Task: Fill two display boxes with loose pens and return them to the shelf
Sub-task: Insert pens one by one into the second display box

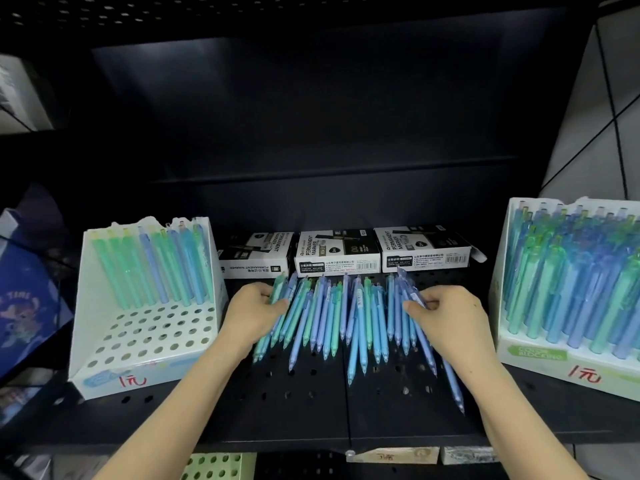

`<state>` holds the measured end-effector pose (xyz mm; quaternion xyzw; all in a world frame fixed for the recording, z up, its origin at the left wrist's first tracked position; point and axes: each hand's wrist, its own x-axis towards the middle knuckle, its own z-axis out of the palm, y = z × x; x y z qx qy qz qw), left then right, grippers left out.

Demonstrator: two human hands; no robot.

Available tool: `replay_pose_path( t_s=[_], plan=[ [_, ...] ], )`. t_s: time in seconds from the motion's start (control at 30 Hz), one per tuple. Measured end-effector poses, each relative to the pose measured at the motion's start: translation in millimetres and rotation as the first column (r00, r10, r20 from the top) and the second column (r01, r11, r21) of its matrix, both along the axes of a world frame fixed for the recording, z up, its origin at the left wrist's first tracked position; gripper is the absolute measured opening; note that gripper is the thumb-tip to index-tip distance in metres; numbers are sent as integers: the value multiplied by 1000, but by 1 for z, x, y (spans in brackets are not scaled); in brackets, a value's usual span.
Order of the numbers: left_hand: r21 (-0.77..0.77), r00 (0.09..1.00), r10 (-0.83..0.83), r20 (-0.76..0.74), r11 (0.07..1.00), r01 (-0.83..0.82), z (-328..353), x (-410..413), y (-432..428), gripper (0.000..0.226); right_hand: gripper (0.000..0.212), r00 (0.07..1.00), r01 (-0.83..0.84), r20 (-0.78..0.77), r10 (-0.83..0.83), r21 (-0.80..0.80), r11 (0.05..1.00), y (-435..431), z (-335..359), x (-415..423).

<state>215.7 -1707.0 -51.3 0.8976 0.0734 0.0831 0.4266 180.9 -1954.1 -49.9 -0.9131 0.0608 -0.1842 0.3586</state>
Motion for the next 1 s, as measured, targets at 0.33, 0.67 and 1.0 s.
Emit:
replay_pose_path(
  t_s=[0.33,0.67,1.0],
  plan=[
    [-13,988,-68,141,997,70,11,-8,-2,34,46,997,-19,73,20,-11,1000,1,7,0],
    [-339,918,-101,383,909,242,69,-75,44,16,7,907,-284,361,215,148,947,64,86,-23],
    [-537,881,189,433,839,84,73,-108,142,18,17,795,-604,353,493,540,587,180,96,-25]
  ],
)
